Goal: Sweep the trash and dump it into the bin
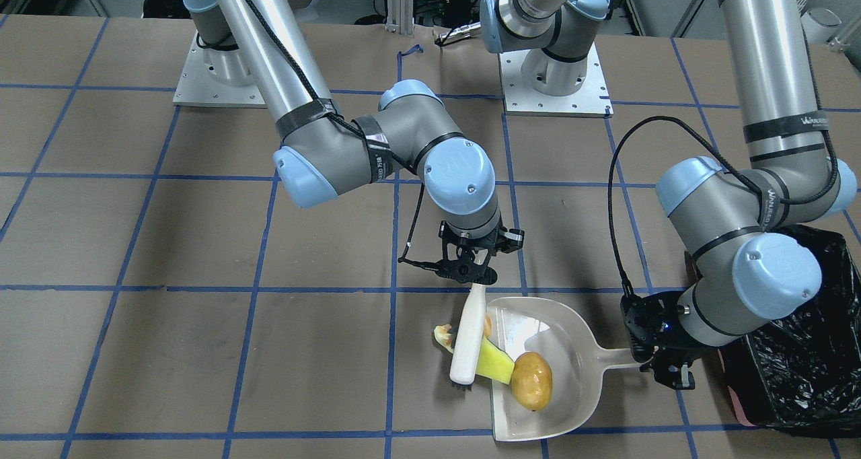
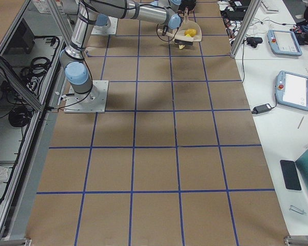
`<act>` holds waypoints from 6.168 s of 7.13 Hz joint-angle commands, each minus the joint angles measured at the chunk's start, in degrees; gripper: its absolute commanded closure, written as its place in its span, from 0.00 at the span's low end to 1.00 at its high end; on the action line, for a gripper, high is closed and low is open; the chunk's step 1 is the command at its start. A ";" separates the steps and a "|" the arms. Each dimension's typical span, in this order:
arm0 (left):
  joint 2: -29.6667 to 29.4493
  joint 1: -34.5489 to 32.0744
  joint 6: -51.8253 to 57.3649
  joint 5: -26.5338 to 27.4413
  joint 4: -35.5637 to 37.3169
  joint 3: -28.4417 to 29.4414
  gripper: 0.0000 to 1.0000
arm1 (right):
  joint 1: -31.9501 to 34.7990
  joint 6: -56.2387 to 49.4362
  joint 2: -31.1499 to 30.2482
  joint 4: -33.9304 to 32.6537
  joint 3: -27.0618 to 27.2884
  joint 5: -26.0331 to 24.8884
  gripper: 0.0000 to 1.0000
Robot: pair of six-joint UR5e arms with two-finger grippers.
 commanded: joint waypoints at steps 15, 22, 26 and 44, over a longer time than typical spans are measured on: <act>0.09 0.00 0.18 -0.55 0.00 -0.09 0.93 | 1.47 21.16 -7.59 15.46 0.25 1.37 1.00; 0.09 0.09 0.27 -0.55 0.00 -0.09 0.94 | 6.92 29.10 -4.90 8.80 3.00 3.73 1.00; 0.09 0.09 0.36 -0.64 0.00 -0.09 0.95 | 6.40 28.40 -2.52 2.47 2.38 6.11 1.00; 1.92 2.45 0.71 -2.29 -0.70 0.00 0.98 | -6.75 13.37 -9.36 23.06 -8.52 4.83 1.00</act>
